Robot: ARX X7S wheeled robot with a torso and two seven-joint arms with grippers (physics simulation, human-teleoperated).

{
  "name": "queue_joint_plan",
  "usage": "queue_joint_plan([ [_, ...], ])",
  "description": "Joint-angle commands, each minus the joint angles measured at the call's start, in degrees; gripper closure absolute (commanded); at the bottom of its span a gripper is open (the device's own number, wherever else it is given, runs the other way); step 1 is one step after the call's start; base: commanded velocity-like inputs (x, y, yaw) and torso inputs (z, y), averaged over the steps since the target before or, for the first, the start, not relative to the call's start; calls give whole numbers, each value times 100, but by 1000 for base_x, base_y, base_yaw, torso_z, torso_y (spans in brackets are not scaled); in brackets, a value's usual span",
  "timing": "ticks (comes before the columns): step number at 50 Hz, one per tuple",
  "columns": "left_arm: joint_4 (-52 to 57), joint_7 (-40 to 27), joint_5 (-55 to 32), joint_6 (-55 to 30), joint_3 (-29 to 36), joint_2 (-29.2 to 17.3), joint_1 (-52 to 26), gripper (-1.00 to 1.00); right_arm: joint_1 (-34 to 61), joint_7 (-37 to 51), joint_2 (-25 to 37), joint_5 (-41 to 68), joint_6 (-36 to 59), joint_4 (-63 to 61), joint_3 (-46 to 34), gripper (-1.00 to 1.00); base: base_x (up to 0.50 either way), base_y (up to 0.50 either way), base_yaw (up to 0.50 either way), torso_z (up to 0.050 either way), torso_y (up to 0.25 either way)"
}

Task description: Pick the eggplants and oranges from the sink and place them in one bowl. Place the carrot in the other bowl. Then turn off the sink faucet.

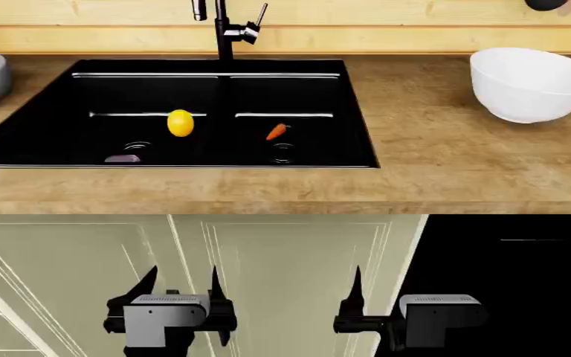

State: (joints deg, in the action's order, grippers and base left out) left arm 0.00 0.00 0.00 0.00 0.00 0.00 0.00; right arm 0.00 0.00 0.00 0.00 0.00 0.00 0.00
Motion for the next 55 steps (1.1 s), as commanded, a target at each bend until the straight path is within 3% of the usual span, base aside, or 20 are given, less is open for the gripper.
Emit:
queue_joint_plan([
  [1, -12, -107, 75, -33, 179, -124, 3, -100, 56, 127, 73, 77, 72, -4, -155, -100, 0, 0, 0, 0, 0],
  [6, 78, -326, 80, -8, 212, -225, 64, -100, 101, 224, 175, 267, 84, 67, -291, -100, 0, 0, 0, 0, 0],
  [7, 197, -177, -251, -109, 169, -204, 98, -100, 95, 250, 192, 284, 78, 69, -300, -100, 0, 0, 0, 0, 0],
  [26, 40, -500, -171, -141, 440, -409, 14, -100, 43, 505, 421, 360, -42, -43, -544, -100, 0, 8, 0, 0, 0],
  [55, 64, -675, -364, -112, 662, -611, 31, -100, 88, 705, 602, 513, -147, -5, -789, -100, 0, 452, 0, 0, 0],
])
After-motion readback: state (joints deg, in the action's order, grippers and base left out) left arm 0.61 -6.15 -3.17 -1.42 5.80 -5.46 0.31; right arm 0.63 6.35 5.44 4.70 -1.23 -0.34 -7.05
